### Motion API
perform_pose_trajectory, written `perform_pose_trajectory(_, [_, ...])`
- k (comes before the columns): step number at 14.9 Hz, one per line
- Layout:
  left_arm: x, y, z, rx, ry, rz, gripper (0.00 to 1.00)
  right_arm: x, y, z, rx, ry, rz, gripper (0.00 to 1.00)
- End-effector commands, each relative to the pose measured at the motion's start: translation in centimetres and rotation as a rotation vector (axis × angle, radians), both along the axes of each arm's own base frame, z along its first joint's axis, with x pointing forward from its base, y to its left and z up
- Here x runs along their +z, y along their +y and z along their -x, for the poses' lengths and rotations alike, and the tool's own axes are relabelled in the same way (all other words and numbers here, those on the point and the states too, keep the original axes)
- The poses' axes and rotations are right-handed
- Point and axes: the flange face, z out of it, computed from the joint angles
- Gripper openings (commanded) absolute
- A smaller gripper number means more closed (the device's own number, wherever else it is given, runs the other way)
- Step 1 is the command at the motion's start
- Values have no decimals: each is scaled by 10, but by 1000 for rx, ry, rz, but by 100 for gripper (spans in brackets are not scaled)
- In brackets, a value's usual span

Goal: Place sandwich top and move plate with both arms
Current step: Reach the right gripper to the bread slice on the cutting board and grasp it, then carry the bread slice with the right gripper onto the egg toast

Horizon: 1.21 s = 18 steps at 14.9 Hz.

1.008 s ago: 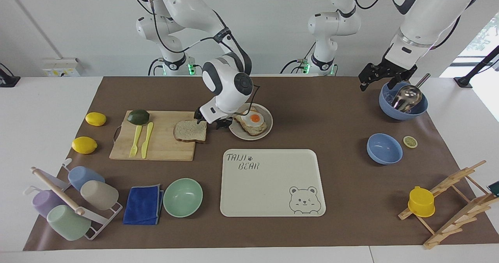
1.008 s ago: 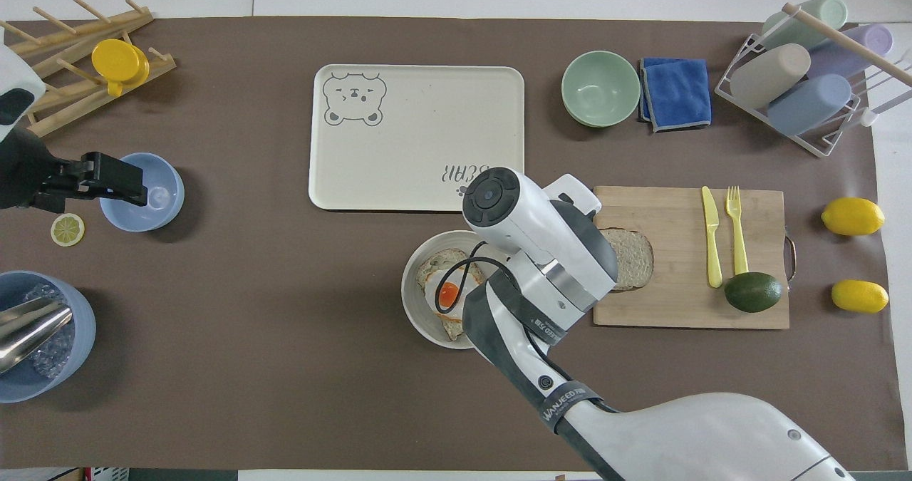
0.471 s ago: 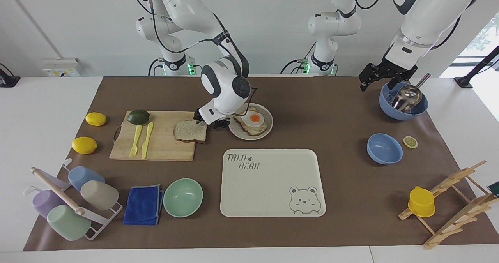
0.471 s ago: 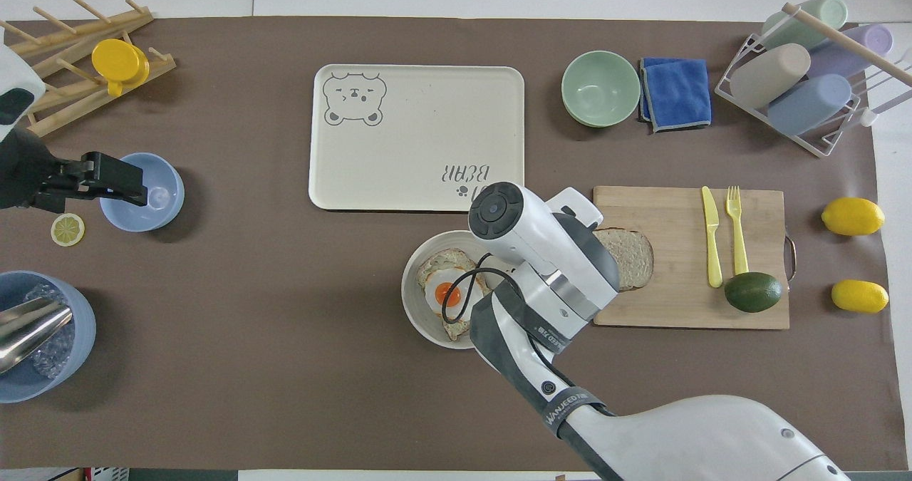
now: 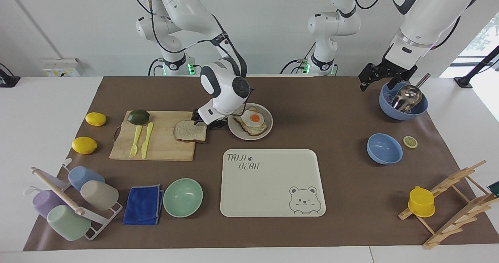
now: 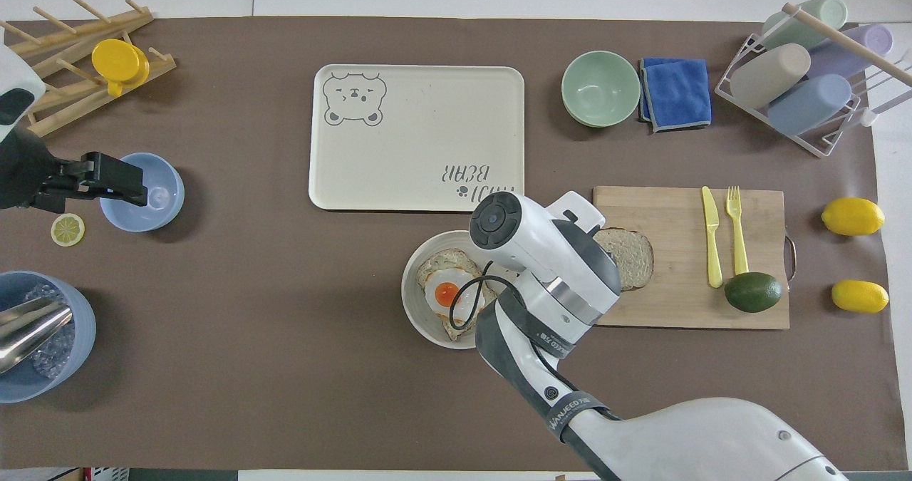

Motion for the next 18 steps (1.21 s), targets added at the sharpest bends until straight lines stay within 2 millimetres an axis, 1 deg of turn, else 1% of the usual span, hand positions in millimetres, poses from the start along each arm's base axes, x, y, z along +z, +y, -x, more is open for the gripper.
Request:
perform_pose_trajectory(1, [1,3,8,-6,0,-17,100,4,-6,4,22,-10,1,53])
perform_pose_trajectory(2, [1,3,8,-6,0,-17,100,3,-5,5,24,-8,2,47])
perform_pose_trajectory(3, [1,3,8,-6,1,-17,100,0,-6,8,23,-4,5,46])
perform_pose_trajectory(4, [1,3,8,-6,0,-17,100,1,-7,8,23,-6,3,42])
perform_pose_trajectory(5, [1,3,8,-6,1,-17,100,1,-6,8,25,-4,4,31])
perform_pose_trajectory(7, [1,3,8,-6,0,-17,100,1,-4,9,30,-2,5,0])
perform_pose_trajectory(9, [1,3,8,-6,1,-17,100,5,1,8,37,-3,8,0])
perform_pose_trajectory(12, [1,3,8,-6,1,-17,100,21,18,3,46,1,15,0])
perform_pose_trajectory(14, [1,3,8,-6,1,-17,100,49,55,3,72,11,13,0])
perform_pose_trajectory(15, [1,3,8,-6,0,-17,100,67,72,3,80,16,10,0])
perform_pose_trajectory(16, [1,3,8,-6,0,-17,100,84,91,7,101,14,-6,0])
perform_pose_trajectory(18, [1,3,8,-6,0,-17,100,110,118,12,126,-4,-56,0])
